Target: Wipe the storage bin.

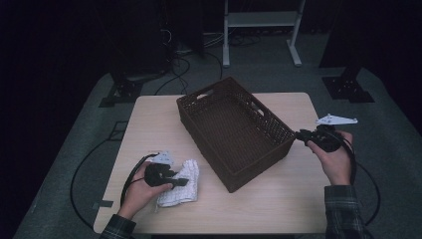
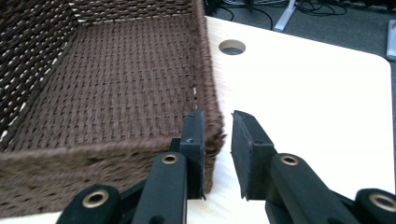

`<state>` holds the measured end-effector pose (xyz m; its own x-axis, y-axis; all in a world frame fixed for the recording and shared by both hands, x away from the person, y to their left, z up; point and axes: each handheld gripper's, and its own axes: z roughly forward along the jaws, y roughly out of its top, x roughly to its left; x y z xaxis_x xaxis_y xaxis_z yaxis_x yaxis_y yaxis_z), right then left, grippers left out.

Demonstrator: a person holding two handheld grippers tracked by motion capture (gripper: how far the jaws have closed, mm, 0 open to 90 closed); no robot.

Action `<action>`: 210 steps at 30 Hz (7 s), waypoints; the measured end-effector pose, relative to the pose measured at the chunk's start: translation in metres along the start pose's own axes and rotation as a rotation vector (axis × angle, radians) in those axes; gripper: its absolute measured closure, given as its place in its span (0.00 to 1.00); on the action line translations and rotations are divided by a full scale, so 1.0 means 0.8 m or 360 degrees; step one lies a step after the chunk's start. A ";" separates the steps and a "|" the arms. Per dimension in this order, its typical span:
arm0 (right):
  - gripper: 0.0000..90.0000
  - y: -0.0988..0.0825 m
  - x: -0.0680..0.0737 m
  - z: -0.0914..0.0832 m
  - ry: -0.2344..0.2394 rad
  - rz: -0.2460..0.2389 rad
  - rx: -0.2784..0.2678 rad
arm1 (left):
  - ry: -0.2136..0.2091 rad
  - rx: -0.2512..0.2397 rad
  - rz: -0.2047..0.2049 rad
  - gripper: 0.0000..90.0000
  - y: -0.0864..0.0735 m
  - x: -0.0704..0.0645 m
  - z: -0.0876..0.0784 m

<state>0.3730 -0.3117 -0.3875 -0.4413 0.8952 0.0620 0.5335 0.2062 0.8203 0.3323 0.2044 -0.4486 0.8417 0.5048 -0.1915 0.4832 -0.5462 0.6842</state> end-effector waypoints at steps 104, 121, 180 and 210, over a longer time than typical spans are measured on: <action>0.60 0.011 0.104 0.048 0.0707 -0.0609 0.0196 | 0.0100 0.0032 -0.0112 0.76 -0.031 0.020 -0.030; 0.64 -0.019 0.104 0.007 0.0562 -0.0532 0.0181 | 0.0092 0.0027 -0.0105 0.76 -0.030 0.018 -0.029; 0.85 -0.013 0.246 0.059 0.0793 -0.0630 0.0183 | 0.0114 -0.0071 -0.0107 0.76 -0.026 0.021 -0.040; 0.86 -0.015 0.246 0.059 0.0794 -0.0630 0.0155 | 0.0166 -0.0230 -0.0056 0.76 0.006 0.028 -0.060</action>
<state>0.3138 -0.1191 -0.4124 -0.8882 0.4576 0.0412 0.3141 0.5394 0.7812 0.3419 0.2455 -0.4158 0.7916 0.5928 -0.1484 0.4663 -0.4290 0.7736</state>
